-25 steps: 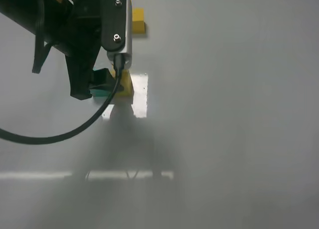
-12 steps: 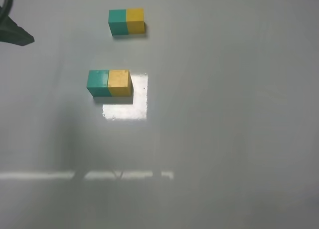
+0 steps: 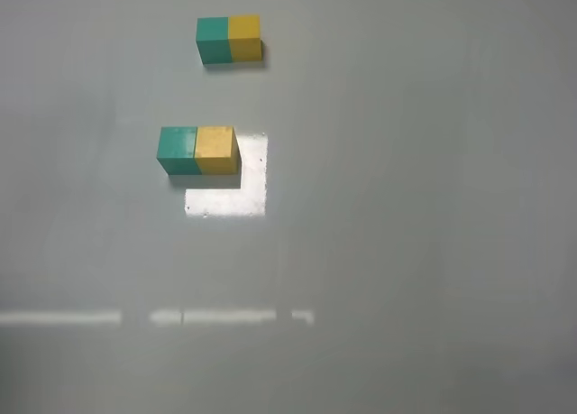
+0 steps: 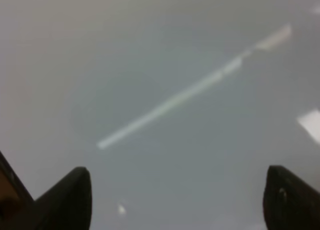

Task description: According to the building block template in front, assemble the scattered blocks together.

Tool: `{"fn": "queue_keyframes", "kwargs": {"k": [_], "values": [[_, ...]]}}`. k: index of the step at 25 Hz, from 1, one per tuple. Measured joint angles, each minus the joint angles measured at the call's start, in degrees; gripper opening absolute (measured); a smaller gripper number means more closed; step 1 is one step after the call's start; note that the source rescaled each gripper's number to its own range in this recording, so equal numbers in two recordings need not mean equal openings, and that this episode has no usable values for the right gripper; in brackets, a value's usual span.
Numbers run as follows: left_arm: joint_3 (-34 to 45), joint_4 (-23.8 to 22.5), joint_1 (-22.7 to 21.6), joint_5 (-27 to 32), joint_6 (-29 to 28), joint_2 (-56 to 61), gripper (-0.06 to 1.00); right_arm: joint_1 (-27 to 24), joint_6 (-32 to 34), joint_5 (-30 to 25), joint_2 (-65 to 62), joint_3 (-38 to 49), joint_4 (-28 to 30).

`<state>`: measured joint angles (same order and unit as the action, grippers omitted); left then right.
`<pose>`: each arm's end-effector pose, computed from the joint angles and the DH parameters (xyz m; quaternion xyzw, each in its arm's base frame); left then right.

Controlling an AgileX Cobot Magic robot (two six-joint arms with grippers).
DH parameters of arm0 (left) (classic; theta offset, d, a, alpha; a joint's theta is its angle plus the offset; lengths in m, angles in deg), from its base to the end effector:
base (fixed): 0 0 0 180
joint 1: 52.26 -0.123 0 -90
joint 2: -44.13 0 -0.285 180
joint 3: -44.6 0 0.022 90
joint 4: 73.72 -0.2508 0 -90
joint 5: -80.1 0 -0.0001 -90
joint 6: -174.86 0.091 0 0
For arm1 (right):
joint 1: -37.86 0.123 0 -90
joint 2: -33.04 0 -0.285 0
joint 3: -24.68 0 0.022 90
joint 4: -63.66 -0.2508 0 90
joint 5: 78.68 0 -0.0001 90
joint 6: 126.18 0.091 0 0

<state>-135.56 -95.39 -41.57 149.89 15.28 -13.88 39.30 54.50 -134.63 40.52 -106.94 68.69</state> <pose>0.1222 0.0090 0.4663 0.2175 0.8544 0.2230 0.4159 -0.0029 -0.0067 0.2854 -0.0055 0.8273 -0.0335 0.5607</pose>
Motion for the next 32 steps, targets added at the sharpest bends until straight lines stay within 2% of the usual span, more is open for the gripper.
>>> {"fn": "queue_keyframes", "kwargs": {"k": [4, 7, 12, 14, 16, 20, 24, 29, 32], "values": [[10.9, 9.7, -13.9, 0.2, -0.7, 9.5, 0.99, 0.0, 0.0, 0.0, 0.0, 0.0, 0.0], [19.1, 16.2, -21.6, 0.4, -0.9, 17.7, 0.99, 0.0, 0.0, 0.0, 0.0, 0.0, 0.0], [28.0, 26.0, -28.0, 0.5, -1.1, 31.2, 0.98, 0.0, 0.0, 0.0, 0.0, 0.0, 0.0], [29.7, 29.4, -28.4, 0.4, -1.1, 35.7, 0.98, 0.0, 0.0, 0.0, 0.0, 0.0, 0.0], [30.5, 30.8, -27.6, 0.0, -1.1, 39.0, 0.98, 0.0, 0.0, 0.0, 0.0, 0.0, 0.0], [32.8, 34.6, -21.9, -0.1, -3.1, 42.5, 0.97, 0.0, 0.0, 0.0, 0.0, 0.0, 0.0], [37.0, 30.8, -16.8, -0.2, -9.9, 43.0, 0.94, 0.0, 0.0, 0.0, 0.0, 0.0, 0.0], [42.0, 30.1, -15.4, -2.6, -11.2, 43.0, 0.93, 0.0, 0.0, 0.0, 0.0, 0.0, 0.0], [44.8, 31.6, -15.3, -3.3, -11.4, 43.2, 0.93, 0.0, 0.0, 0.0, 0.0, 0.0, 0.0]]}}
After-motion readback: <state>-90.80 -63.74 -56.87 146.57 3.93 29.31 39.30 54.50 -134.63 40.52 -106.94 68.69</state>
